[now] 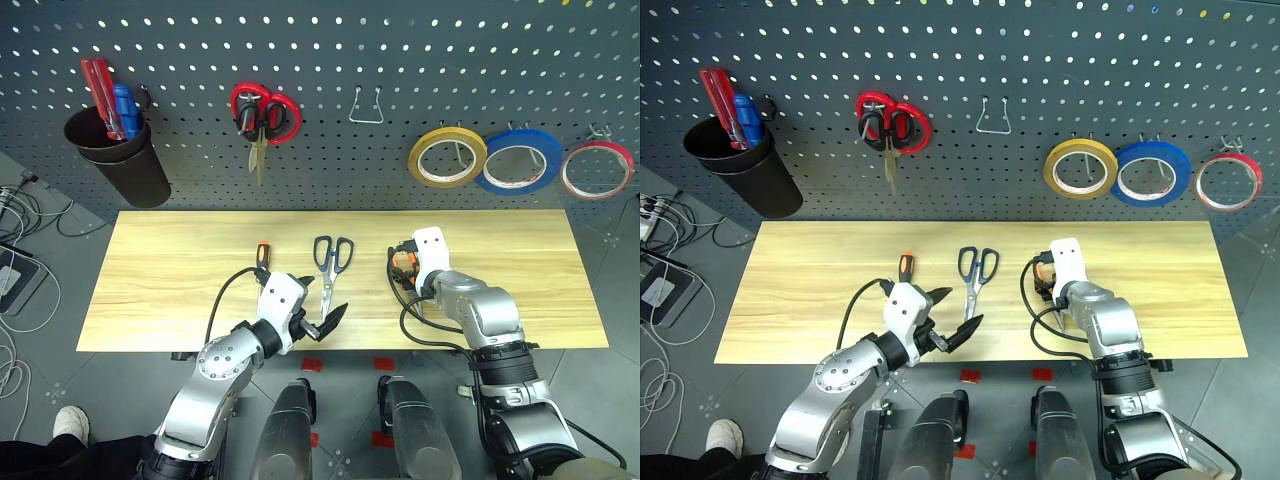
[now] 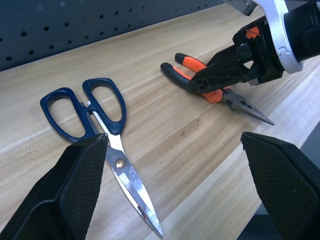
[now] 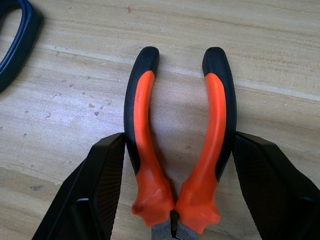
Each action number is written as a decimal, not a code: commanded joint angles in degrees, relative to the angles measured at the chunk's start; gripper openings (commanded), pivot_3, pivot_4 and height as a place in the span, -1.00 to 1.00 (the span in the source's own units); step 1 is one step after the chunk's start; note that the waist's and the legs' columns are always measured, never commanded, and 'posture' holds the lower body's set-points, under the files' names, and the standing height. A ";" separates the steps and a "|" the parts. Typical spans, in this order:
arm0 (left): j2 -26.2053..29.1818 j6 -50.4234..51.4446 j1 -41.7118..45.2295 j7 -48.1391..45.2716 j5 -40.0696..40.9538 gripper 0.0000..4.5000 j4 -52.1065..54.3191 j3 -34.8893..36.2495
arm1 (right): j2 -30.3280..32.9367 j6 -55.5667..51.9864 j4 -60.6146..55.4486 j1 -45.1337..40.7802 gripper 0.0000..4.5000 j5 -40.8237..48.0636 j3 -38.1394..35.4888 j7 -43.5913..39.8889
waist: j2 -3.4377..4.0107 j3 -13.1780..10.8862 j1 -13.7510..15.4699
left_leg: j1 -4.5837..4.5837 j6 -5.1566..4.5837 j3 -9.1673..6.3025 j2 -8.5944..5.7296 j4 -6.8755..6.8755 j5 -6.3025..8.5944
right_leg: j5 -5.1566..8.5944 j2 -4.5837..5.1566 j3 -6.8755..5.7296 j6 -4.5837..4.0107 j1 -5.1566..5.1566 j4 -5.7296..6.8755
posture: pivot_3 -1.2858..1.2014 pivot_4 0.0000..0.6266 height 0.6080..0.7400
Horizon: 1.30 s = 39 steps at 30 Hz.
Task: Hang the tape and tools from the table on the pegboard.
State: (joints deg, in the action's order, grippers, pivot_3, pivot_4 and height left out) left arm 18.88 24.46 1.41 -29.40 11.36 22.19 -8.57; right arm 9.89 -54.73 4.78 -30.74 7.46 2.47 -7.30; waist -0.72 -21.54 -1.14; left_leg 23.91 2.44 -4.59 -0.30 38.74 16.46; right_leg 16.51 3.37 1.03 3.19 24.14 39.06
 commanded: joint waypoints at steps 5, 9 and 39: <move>-0.29 -0.76 0.61 -0.52 1.11 1.00 1.00 0.06 | 3.40 1.47 -5.58 1.25 0.34 0.03 1.08 -4.17 | -0.01 -0.01 0.02 | 0.01 0.00 0.00 -0.01 -0.01 0.00 | 0.00 0.00 0.00 0.00 0.01 -0.02 | 0.13 0.25 1.00; 0.20 -0.16 -0.17 -1.51 2.45 1.00 3.28 0.01 | 7.98 4.63 -11.70 4.91 0.34 0.32 2.73 -9.38 | -0.01 0.00 0.16 | 0.07 0.02 -0.01 0.00 -0.01 -0.01 | 0.00 0.04 -0.03 0.00 0.03 -0.06 | 0.12 0.17 1.00; -2.15 2.23 11.84 8.02 8.37 1.00 6.76 10.55 | -7.01 45.26 -17.00 -6.80 0.34 2.03 -3.05 -3.33 | -0.42 9.94 2.62 | 0.02 0.68 0.21 -0.18 -0.21 -0.38 | 0.00 0.01 -0.17 0.00 0.02 -0.16 | 0.17 -0.73 1.00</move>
State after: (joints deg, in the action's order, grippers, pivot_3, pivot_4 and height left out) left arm 16.82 28.25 12.07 -21.82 20.06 28.61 1.04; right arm 3.32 -14.38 -11.86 -35.29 10.15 0.56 -11.42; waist -1.14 -11.61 1.48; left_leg 23.88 3.14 -4.32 -0.48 38.50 16.08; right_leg 16.51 3.37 0.88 3.19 24.14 38.91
